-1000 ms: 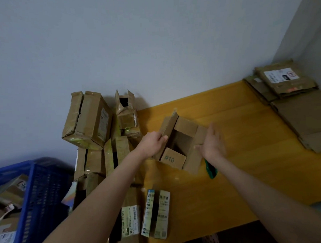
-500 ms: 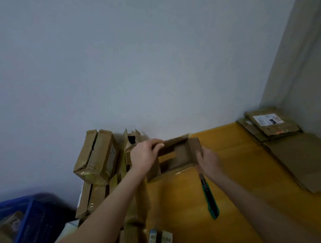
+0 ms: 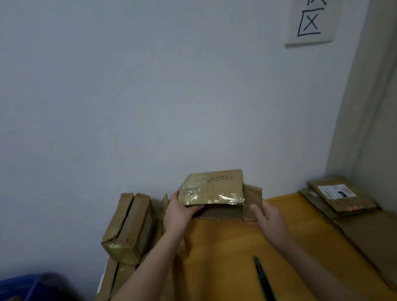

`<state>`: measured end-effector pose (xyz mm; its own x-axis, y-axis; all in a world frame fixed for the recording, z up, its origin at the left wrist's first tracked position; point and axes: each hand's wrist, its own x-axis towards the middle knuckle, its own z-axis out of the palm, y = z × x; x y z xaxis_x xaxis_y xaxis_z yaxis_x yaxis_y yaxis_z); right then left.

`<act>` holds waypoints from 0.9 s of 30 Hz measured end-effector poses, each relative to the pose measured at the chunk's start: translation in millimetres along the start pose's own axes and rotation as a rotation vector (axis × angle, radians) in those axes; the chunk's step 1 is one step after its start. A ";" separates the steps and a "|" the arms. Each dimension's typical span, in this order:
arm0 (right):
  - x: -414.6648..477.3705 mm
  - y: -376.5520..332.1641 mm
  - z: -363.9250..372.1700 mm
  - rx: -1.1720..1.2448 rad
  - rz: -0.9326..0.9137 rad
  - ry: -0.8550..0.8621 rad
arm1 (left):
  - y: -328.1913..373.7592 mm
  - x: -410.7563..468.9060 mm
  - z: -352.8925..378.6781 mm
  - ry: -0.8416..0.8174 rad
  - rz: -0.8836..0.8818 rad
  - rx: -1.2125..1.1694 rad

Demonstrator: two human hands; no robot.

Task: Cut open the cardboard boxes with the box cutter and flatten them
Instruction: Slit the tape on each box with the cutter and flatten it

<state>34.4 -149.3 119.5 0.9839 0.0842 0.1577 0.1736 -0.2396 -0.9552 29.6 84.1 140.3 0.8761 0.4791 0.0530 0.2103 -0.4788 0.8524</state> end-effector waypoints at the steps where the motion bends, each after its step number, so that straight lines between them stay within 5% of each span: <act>1: -1.6 -1.5 -1.2 0.035 0.005 -0.023 | 3.2 -1.7 -1.1 0.012 0.005 0.040; 4: -2.3 5.4 -6.2 0.131 0.044 -0.052 | 4.8 -3.8 -1.5 -0.006 0.034 0.112; 13: -10.6 35.9 -20.2 0.367 0.298 -0.056 | -23.0 -12.1 -13.4 -0.280 0.037 -0.160; 20: -3.3 49.9 -32.2 0.535 0.688 -0.337 | -43.3 -16.3 -22.7 -0.413 -0.072 -0.395; 27: -2.8 45.5 -29.8 0.602 0.752 -0.380 | -61.4 -25.0 -24.8 -0.627 -0.132 -0.408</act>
<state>40.8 -189.2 83.0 0.7324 0.4380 -0.5213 -0.6335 0.1579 -0.7574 -15.9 119.8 99.5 0.9630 -0.0525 -0.2644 0.2601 -0.0780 0.9624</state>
